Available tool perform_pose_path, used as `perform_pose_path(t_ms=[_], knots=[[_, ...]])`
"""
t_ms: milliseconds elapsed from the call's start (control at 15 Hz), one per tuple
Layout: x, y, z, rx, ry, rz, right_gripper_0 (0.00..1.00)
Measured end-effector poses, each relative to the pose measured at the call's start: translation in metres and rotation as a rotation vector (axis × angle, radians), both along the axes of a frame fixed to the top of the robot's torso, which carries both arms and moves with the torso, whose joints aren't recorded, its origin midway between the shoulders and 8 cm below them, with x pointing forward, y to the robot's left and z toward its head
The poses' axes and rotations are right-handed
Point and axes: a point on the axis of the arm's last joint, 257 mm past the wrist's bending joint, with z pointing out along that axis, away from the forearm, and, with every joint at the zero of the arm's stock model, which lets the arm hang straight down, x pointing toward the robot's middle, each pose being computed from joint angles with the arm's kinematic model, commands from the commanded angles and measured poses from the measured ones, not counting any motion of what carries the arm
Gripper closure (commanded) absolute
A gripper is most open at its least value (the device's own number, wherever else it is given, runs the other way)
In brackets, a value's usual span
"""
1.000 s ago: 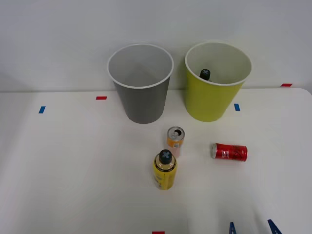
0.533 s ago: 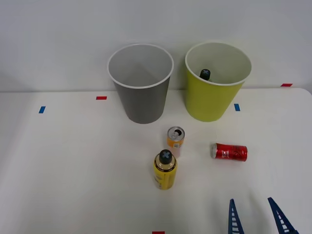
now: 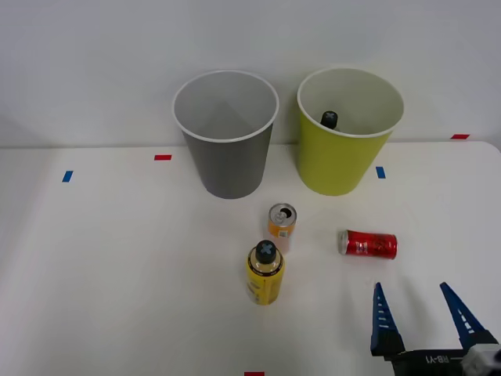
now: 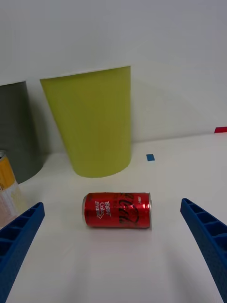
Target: Put cans in the gray bin, plastic bottles in the light green bin
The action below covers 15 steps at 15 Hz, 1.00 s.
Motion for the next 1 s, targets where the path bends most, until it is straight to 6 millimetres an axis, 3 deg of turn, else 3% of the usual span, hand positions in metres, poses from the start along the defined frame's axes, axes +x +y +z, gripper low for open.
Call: perform_pose_path(t_ms=[400, 667, 800, 1000], knots=[[0.016, -0.009, 0.024, 0.029, 0.270, -0.032, 0.00], [0.020, -0.023, 0.021, 0.126, 0.353, -0.083, 0.00], [0.017, -0.030, 0.006, 0.123, 0.472, -0.135, 0.00], [-0.004, -0.042, -0.035, 0.173, 0.720, -0.265, 0.00]])
